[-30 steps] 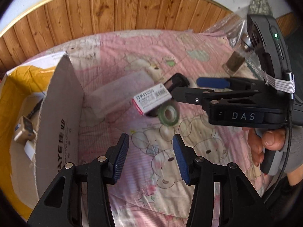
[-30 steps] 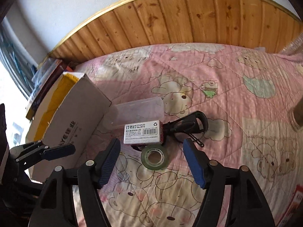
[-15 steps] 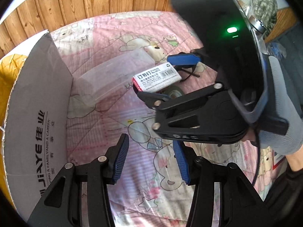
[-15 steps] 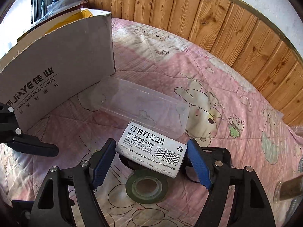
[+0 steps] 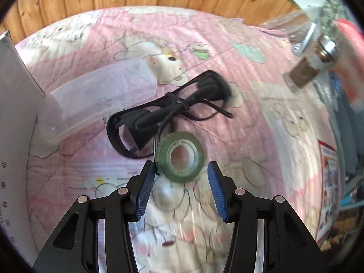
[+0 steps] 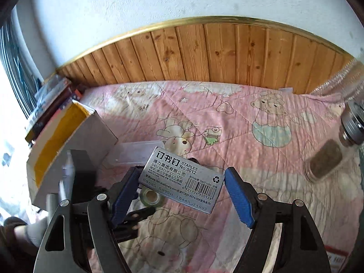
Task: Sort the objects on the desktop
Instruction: 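Grasp the green tape roll with the left tool while the right tool grasps the staples box, then carry the green tape roll and staples box over the cardboard box with both tools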
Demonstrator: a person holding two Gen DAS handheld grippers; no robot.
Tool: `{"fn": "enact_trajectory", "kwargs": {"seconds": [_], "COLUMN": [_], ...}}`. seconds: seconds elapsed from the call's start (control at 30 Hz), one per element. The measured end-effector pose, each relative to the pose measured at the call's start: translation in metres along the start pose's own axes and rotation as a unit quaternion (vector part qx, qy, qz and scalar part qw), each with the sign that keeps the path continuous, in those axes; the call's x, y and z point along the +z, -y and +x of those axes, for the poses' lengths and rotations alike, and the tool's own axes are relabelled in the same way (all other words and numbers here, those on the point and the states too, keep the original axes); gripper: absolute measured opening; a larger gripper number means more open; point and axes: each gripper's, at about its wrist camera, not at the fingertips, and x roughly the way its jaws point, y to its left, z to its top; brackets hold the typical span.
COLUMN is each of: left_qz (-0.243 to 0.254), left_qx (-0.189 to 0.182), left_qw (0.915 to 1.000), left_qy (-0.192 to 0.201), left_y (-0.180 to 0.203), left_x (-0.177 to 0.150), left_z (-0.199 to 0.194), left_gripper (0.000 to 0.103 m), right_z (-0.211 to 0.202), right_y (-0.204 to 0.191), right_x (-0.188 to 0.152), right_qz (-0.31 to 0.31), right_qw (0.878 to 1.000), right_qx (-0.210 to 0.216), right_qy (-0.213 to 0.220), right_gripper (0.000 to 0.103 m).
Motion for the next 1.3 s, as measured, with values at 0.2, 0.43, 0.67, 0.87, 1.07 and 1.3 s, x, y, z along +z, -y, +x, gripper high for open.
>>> {"fn": "enact_trajectory", "kwargs": {"seconds": [0.2, 0.43, 0.67, 0.87, 1.07, 1.3], "left_qz": [-0.018, -0.011, -0.002, 0.008, 0.022, 0.019], "left_qx": [0.033, 0.048, 0.074, 0.098, 0.112, 0.123], "left_qw": [0.9987, 0.998, 0.9956, 0.9913, 0.9882, 0.9854], "left_qy": [0.036, 0.041, 0.056, 0.088, 0.102, 0.116], "left_y": [0.013, 0.008, 0.004, -0.007, -0.023, -0.05], "left_x": [0.005, -0.008, -0.033, -0.043, -0.049, -0.063], "left_z": [0.007, -0.004, -0.044, -0.093, -0.128, -0.157], "left_gripper": [0.05, 0.048, 0.048, 0.048, 0.048, 0.048], "right_z": [-0.003, -0.004, -0.003, -0.001, -0.006, -0.011], "right_y": [0.012, 0.005, -0.018, -0.045, -0.066, -0.088], "right_x": [-0.019, -0.019, -0.02, -0.025, -0.028, -0.027], "right_qz": [0.055, 0.047, 0.016, -0.019, -0.045, -0.067], "right_qw": [0.998, 0.998, 0.998, 0.998, 0.997, 0.996], "right_qx": [0.035, 0.043, 0.057, 0.059, 0.057, 0.051], "right_qy": [-0.009, -0.008, -0.016, -0.018, -0.011, -0.004], "right_gripper": [0.077, 0.077, 0.077, 0.077, 0.077, 0.077]}}
